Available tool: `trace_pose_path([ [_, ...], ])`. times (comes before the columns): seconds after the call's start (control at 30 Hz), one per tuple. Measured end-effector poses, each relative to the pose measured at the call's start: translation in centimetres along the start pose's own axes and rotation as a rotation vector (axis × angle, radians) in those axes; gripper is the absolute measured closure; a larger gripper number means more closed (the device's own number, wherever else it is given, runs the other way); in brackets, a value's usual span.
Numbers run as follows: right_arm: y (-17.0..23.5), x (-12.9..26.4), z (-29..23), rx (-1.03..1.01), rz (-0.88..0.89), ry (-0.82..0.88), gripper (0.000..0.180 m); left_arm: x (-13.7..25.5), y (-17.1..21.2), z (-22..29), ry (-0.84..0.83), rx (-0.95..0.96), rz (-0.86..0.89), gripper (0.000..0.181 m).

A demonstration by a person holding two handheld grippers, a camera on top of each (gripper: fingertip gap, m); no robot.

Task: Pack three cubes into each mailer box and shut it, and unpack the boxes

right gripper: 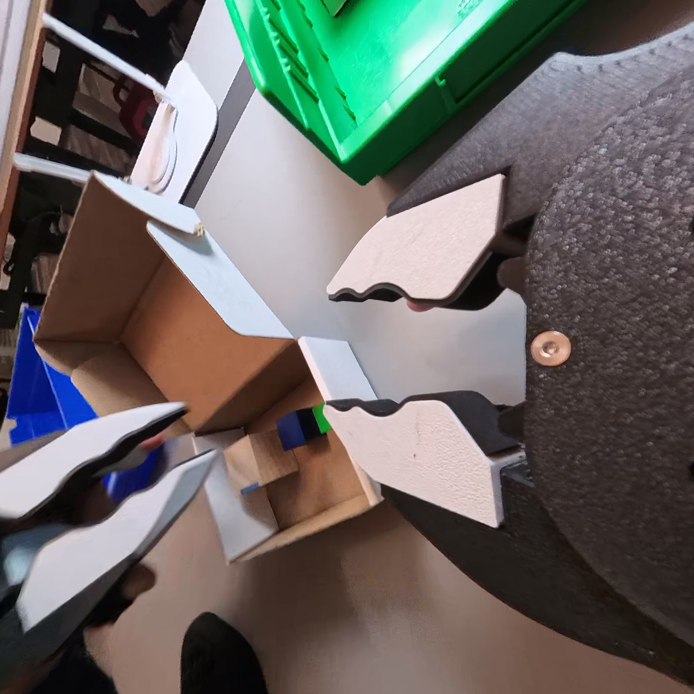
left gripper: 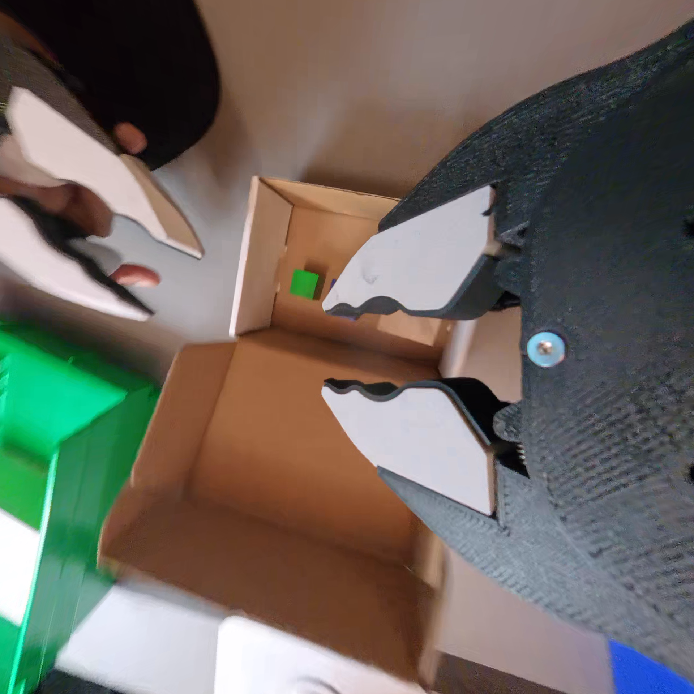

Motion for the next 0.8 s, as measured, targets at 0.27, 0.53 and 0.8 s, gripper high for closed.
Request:
trace_pose_path([
  [0.27,-3.8,-1.9,1.6,-0.111,0.005,0.018,0.137,7.2,6.1,-4.6,-0.228,0.429,0.328,0.144],
  [0.53,-5.6,-5.3,2.5,-0.216,-0.050,0.026,0.152,3.6,6.5,-4.7,-0.112,0.569,0.359,0.152],
  [0.8,-4.7,-2.5,-0.8,-0.096,0.041,0.028,0.168,4.8,6.5,-0.5,-0.171,0.398,0.387,0.166],
])
Point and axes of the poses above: each gripper's, where its closed fingertips meet, x back along the fingers, y out of its underside, z = x × y across the jaws, the point moved 10 cm from there along x, back along the fingers, and after that the axes turned 5 degrees about z, right-handed, at the moved point
